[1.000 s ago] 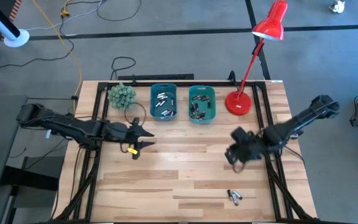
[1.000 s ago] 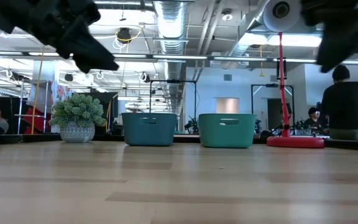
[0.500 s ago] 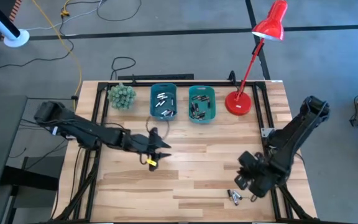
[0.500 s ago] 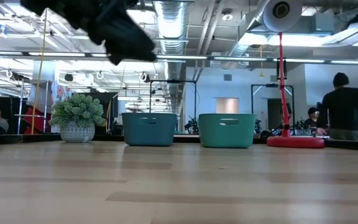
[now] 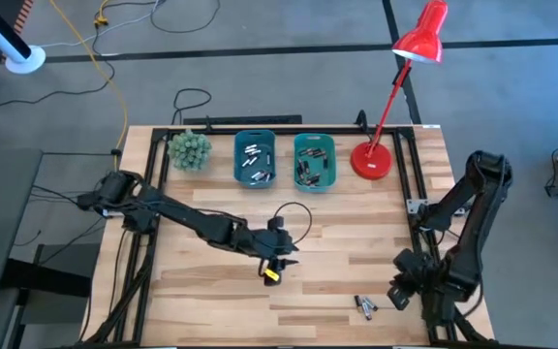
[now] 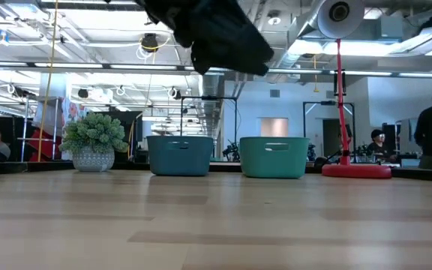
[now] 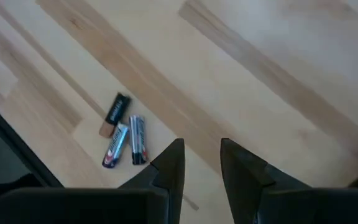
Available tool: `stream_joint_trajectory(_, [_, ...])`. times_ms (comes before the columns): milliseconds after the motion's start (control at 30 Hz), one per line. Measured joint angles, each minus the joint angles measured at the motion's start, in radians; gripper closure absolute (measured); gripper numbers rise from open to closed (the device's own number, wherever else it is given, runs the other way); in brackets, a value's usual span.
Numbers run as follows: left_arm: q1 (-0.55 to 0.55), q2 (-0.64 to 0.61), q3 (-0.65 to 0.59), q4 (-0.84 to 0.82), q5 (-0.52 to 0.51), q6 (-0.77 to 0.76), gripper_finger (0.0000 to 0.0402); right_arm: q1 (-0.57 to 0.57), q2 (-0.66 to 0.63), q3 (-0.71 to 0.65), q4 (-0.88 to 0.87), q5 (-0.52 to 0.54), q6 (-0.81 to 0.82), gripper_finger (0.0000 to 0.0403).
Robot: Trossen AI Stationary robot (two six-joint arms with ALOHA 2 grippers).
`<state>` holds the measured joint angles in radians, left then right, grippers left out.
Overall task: Sort batteries
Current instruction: Put the silver battery into the blue bin
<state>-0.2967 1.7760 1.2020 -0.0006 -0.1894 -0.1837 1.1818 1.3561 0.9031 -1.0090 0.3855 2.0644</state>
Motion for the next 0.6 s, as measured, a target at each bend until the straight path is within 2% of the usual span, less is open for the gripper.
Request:
stream_joint_trajectory(100, [-0.019, 0.003, 0.006, 0.019, -0.021, 0.000, 0.0247, 0.027, 0.042, 0.000, 0.014, -0.037, 0.055, 0.0284])
stream_joint_trajectory(233, [-0.045, 0.005, 0.006, 0.011, -0.080, -0.018, 0.0247, 0.029, 0.114, 0.000, 0.081, -0.055, 0.002, 0.0284])
stream_joint_trajectory(500, [-0.056, 0.005, 0.006, 0.012, -0.087, -0.050, 0.0247, 0.029, 0.235, 0.000, 0.179, -0.056, -0.124, 0.0284])
stream_joint_trajectory(600, [-0.056, 0.005, 0.006, 0.012, -0.087, -0.096, 0.0247, 0.029, 0.258, 0.000, 0.211, -0.057, -0.098, 0.0283])
